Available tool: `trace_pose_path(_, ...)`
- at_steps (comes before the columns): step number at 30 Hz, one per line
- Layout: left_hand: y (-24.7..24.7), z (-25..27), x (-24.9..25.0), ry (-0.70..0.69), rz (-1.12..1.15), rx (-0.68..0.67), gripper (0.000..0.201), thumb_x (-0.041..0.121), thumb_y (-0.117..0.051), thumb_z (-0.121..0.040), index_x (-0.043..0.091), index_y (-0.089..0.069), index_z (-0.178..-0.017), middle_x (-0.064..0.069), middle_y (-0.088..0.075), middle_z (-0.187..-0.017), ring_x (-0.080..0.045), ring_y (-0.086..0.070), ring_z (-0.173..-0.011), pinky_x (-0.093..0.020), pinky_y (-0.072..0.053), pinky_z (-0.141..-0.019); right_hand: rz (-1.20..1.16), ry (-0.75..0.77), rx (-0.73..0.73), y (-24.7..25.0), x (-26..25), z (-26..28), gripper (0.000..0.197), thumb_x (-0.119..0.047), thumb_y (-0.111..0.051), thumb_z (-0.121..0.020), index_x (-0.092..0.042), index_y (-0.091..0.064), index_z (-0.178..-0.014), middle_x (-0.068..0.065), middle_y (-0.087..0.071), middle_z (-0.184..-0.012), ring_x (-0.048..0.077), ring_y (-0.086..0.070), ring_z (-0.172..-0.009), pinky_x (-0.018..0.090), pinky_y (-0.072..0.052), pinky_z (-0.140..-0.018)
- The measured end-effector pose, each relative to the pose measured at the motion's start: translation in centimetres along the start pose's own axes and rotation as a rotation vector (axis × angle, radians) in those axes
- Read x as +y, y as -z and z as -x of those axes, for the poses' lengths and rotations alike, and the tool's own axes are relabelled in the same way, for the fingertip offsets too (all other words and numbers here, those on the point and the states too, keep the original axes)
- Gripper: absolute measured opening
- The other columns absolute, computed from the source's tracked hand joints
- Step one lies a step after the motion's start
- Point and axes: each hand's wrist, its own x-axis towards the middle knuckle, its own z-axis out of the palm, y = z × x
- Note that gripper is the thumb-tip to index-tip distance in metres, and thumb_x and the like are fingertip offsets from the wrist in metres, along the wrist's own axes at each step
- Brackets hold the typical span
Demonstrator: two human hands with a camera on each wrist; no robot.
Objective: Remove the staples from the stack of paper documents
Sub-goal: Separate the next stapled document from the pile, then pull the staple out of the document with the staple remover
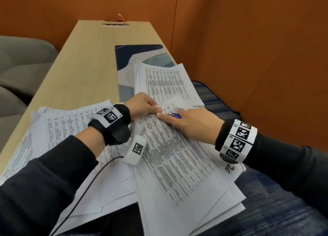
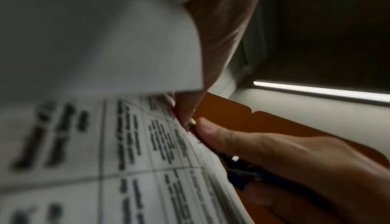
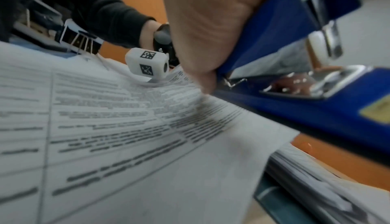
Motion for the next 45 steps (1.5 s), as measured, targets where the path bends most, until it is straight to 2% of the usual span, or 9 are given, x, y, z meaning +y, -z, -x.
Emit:
trace_pose_path(9,1.6,-1.2,3.7,-0.278,-0.402,0.165,0.013,0.019,-0.065,-0.088,0.015,-0.068,-0.1,0.001,-0.066,-0.095,-0.014,-0.061,-0.089,-0.025,-0.046,-0.078,-0.767,-0.371,0.226,-0.9,8.4,2.9,0.05,-0.036,-0.04,-0.104,-0.044,-0.025,-0.151,0.003,-0.059,-0.136,0.028,-0.065,-0.088,0.033,-0.051,-0.081)
trace_pose_path(12,3.2,-1.4,3.6,-0.205,-0.491,0.058,0.022,0.023,-0.066,-0.088,0.024,-0.061,-0.109,-0.002,-0.065,-0.112,-0.019,-0.06,-0.104,-0.036,-0.047,-0.095,-0.795,-0.536,-0.122,-4.6,13.8,5.6,0.049,-0.04,-0.042,-0.103,-0.046,-0.027,-0.149,0.003,-0.048,-0.148,0.038,-0.051,-0.127,0.051,-0.037,-0.11)
trace_pose_path(16,4.7,-0.5,2.6,-0.01,-0.641,0.039,0.047,0.029,-0.066,-0.087,0.02,-0.051,-0.131,-0.008,-0.056,-0.131,-0.026,-0.053,-0.117,-0.04,-0.039,-0.102,-0.821,-0.585,-0.523,-11.1,13.4,9.8,0.056,-0.028,-0.049,-0.102,-0.026,-0.026,-0.153,-0.004,-0.038,-0.154,0.019,-0.041,-0.137,0.029,-0.025,-0.116)
trace_pose_path(22,6.5,1.3,-2.2,0.249,-0.606,0.121,0.067,0.024,-0.074,-0.081,0.007,-0.042,-0.136,-0.017,-0.057,-0.116,-0.034,-0.057,-0.104,-0.041,-0.043,-0.095,-0.762,-0.755,-0.749,-17.6,10.3,12.7,0.04,-0.023,-0.061,-0.094,-0.025,-0.046,-0.131,0.003,-0.055,-0.119,0.02,-0.053,-0.098,0.023,-0.04,-0.065)
trace_pose_path(26,7.5,0.2,-7.3,0.454,-0.619,-0.104,0.12,0.058,-0.081,-0.039,0.005,-0.04,-0.138,-0.011,-0.068,-0.1,-0.024,-0.069,-0.087,-0.04,-0.053,-0.089,-0.692,-0.742,-0.914,-19.6,10.0,13.1,0.06,-0.015,-0.055,-0.096,-0.022,-0.032,-0.151,0.001,-0.036,-0.154,0.022,-0.039,-0.138,0.027,-0.035,-0.104)
trace_pose_path(30,4.7,2.4,-4.5,0.403,-0.368,-0.196,0.055,0.025,-0.087,-0.062,-0.003,-0.065,-0.103,-0.016,-0.072,-0.087,-0.026,-0.069,-0.075,-0.028,-0.058,-0.06,-0.7,-0.756,-0.951,-22.1,10.0,13.7,0.077,-0.016,-0.06,-0.088,-0.03,-0.023,-0.154,0.0,-0.025,-0.161,0.026,-0.034,-0.142,0.038,-0.031,-0.115)
trace_pose_path(35,2.2,3.7,-3.3,0.305,-0.045,-0.049,0.016,0.0,-0.068,-0.082,0.007,-0.065,-0.096,-0.013,-0.073,-0.092,-0.02,-0.071,-0.07,-0.024,-0.059,-0.059,-0.75,-0.919,-0.731,-18.4,10.7,13.5,0.062,-0.034,-0.072,-0.08,-0.012,-0.053,-0.135,0.009,-0.059,-0.13,0.028,-0.06,-0.111,0.03,-0.049,-0.082)
trace_pose_path(40,0.9,4.0,-2.3,0.088,0.307,0.124,0.02,0.003,-0.057,-0.092,0.019,-0.061,-0.103,-0.008,-0.068,-0.111,-0.016,-0.071,-0.083,-0.033,-0.06,-0.071,-1.339,-1.09,0.011,-11.9,12.8,10.8,0.03,-0.032,-0.073,-0.084,-0.005,-0.06,-0.085,0.014,-0.063,-0.077,0.028,-0.057,-0.063,0.032,-0.045,-0.061)
trace_pose_path(45,0.3,4.1,0.9,-0.292,0.466,0.413,0.014,0.015,-0.048,-0.099,0.027,-0.052,-0.106,0.006,-0.064,-0.111,-0.002,-0.065,-0.094,-0.022,-0.054,-0.076,-1.894,-0.76,0.367,-2.1,10.2,7.2,0.043,-0.042,-0.055,-0.096,-0.005,-0.062,-0.116,0.013,-0.072,-0.11,0.024,-0.069,-0.093,0.032,-0.059,-0.074)
